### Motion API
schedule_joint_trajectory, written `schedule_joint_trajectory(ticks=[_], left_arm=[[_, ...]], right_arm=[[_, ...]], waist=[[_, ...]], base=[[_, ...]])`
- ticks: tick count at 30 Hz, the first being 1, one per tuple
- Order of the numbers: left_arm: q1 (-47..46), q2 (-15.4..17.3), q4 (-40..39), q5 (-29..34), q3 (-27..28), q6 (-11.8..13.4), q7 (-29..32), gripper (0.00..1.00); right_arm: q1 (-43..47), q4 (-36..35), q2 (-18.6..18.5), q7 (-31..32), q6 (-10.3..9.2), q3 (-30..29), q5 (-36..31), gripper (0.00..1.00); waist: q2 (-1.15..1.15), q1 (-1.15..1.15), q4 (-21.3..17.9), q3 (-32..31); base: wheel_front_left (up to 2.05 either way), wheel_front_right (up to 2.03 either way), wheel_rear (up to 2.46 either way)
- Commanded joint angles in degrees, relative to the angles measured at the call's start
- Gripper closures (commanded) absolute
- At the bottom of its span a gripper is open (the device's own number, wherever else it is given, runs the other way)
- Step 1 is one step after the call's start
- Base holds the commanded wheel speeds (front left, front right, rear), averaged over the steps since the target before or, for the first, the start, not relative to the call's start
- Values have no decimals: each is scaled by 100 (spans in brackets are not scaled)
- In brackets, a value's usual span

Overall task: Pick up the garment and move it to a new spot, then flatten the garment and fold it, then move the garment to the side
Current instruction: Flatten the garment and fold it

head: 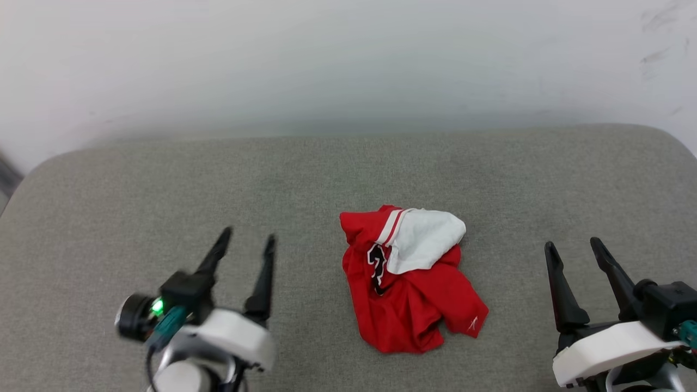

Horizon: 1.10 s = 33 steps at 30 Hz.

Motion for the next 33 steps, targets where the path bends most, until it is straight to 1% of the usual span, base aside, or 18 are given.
schedule_joint_trajectory(ticks=[1, 6, 11, 12, 13, 16, 20, 27, 28, 30, 31, 33], left_arm=[[-180, -44, -15, 28, -81, -87, 87, 0], [-968, -177, 160, 123, -722, -618, 798, 0], [-1636, -313, 415, 120, -1255, -1035, 1572, 0], [-1766, -323, 468, 116, -1377, -1101, 1758, 0], [-2080, -311, 669, 37, -1742, -1227, 2309, 0], [-2363, -236, 881, -73, -2047, -1287, 2779, 0], [-2610, -137, 1163, -224, -2296, -1307, 3288, 0], [-2949, -36, 1623, -433, -2517, -1319, 3870, 0], [-2997, -24, 1684, -446, -2536, -1320, 3919, 46], [-3063, -22, 1793, -507, -2562, -1321, 3973, 93], [-3090, -19, 1835, -509, -2581, -1322, 3985, 100], [-3145, -25, 1893, -548, -2613, -1322, 3986, 100]], right_arm=[[0, -46, 12, 15, -2, 5, -13, 0], [-160, -87, 12, 44, -2, 68, -67, 0], [-264, -81, 13, 19, -2, 63, -33, 0], [-285, -70, 13, 11, -2, 64, -16, 0], [-334, -29, 12, -28, -2, 59, 20, 0], [-380, 14, 13, -87, -2, 73, 62, 0], [-452, 101, 13, -157, -2, 77, 149, 0], [-569, 245, 13, -322, -2, 113, 256, 0], [-569, 267, 13, -345, -2, 114, 278, 0], [-595, 300, 13, -374, -2, 117, 287, 0], [-609, 311, 13, -391, -2, 115, 289, 0], [-628, 340, 13, -415, -2, 118, 312, 0]], waist=[[0, 0, 28, 89], [0, 0, -36, 307], [0, 0, -214, 518], [0, 0, -259, 562], [0, 0, -385, 682], [0, 0, -507, 794], [0, 0, -660, 924], [0, 0, -809, 1128], [0, 0, -820, 1142], [0, 0, -833, 1174], [0, 0, -837, 1182], [0, 0, -832, 1201]], base=[[0, 0, 0], [0, 0, 0], [0, 0, 0], [0, 0, 0], [0, 0, 0], [0, 0, 0], [0, 0, 0], [0, 0, 0], [0, 0, 0], [0, 0, 0], [0, 0, 0], [0, 0, 0]])
